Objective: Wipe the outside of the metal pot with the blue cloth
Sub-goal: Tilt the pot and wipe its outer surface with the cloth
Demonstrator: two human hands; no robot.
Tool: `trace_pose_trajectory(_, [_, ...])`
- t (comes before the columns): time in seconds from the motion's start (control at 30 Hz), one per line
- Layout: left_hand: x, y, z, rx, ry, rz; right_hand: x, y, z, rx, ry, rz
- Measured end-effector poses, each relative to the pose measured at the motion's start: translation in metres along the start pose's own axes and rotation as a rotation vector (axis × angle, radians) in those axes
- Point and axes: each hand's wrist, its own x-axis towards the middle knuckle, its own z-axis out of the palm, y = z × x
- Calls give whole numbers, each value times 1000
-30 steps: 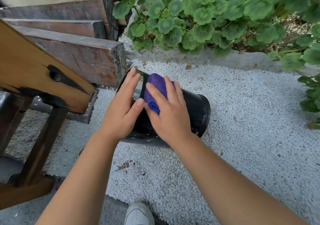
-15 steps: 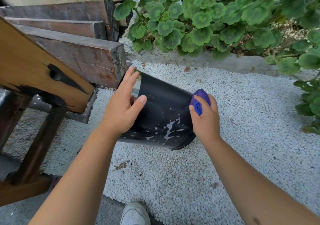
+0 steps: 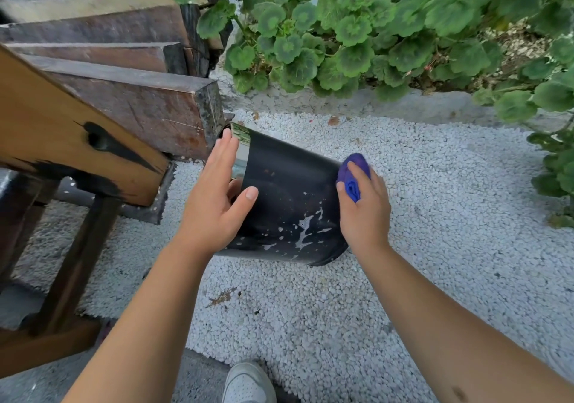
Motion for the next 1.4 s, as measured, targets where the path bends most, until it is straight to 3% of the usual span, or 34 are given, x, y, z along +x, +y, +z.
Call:
trace_pose_trajectory(0.17, [4, 7, 5, -8, -28, 24, -17, -49, 17, 85, -86, -237])
trace_pose_trajectory(0.27, [6, 8, 4, 21, -16, 102, -31, -78, 33, 18, -116, -540])
trace_pose_trajectory(0.37, [4, 1, 1, 6, -2, 96, -35, -76, 43, -44, -134, -638])
trace_pose_trajectory(0.43, [2, -7, -4, -7, 17, 49, -30, -57, 38, -92, -137, -556])
trace_pose_trajectory(0.53, [1, -15, -11, -24, 38, -9, -17, -19, 18, -122, -85, -224])
trace_pose_trajectory(0.6, [1, -18, -13, -38, 19, -27, -13, -3, 11, -95, -80, -126])
trace_pose_trajectory(0.83, [-27, -35, -10, -126, 14, -43, -18, 3, 14, 102, -100, 6])
trace_pose_trajectory(1.2, [1, -1, -10, -206, -133, -136, 28, 11, -6, 24, -210, 154])
trace_pose_trajectory(1.4, [1, 6, -11, 2, -251, -2, 28, 22, -5, 61, -228, 163])
